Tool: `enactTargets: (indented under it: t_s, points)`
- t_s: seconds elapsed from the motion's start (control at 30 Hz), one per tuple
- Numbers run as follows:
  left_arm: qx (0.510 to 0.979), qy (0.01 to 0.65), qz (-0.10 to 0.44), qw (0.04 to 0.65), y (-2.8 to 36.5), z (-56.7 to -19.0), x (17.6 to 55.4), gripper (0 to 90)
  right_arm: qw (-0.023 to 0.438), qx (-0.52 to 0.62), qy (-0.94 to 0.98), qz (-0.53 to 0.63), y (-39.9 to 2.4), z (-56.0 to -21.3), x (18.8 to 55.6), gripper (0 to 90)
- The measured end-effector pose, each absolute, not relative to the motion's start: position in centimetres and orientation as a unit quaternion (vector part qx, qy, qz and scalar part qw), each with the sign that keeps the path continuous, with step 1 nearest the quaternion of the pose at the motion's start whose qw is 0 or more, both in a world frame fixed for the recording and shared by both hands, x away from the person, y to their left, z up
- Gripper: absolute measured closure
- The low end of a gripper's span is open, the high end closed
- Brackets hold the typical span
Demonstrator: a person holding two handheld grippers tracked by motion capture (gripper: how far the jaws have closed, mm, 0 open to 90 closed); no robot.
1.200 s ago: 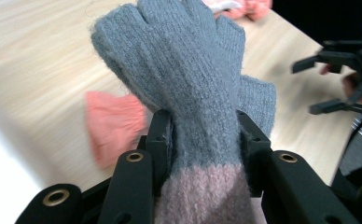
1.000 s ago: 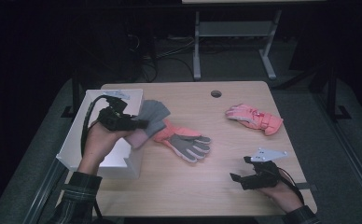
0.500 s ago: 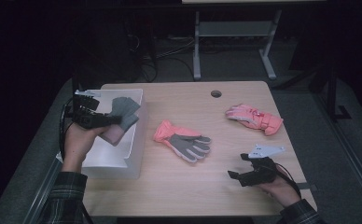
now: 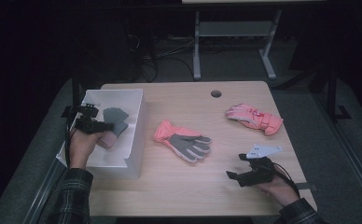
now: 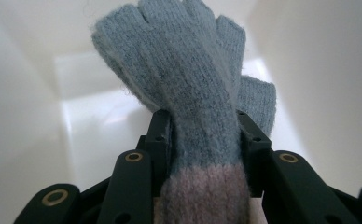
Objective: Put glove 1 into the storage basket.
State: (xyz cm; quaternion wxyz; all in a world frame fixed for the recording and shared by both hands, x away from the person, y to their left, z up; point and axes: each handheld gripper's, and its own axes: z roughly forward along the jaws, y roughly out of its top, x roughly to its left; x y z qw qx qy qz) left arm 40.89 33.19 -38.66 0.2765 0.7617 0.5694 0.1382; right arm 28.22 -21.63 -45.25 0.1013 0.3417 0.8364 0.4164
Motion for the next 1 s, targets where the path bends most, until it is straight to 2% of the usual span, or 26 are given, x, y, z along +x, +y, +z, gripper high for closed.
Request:
enactTargets:
  t_s: [0.13,0.43,0.57,0.7,0.73,0.8,1.0]
  points:
    - [0.762,0.573,0.131,0.271,33.4,-39.6,41.0,63.1,0.104,0.344,0.835,0.416,-21.8,-45.2,28.2,13.1]
    - [0.776,0.579,0.128,0.215,33.0,-42.0,41.4,59.6,0.104,0.345,0.835,0.416,-21.9,-45.3,28.1,13.1]
    - [0.776,0.581,0.131,0.206,32.7,-42.3,41.4,49.6,0.104,0.345,0.835,0.416,-21.9,-45.3,28.1,13.1]
    - [0.780,0.575,0.131,0.210,32.4,-42.4,41.5,32.5,0.103,0.345,0.835,0.416,-21.9,-45.3,28.0,13.1]
    - [0.778,0.573,0.145,0.213,32.3,-42.1,41.4,29.4,0.105,0.343,0.835,0.416,-21.9,-45.3,28.0,13.1]
    - [0.770,0.579,0.146,0.225,32.2,-41.7,41.3,25.0,0.105,0.343,0.836,0.416,-21.9,-45.3,28.0,13.1]
    - [0.765,0.571,0.162,0.250,32.0,-39.6,40.8,19.5,0.105,0.343,0.836,0.416,-21.9,-45.3,28.0,13.1]
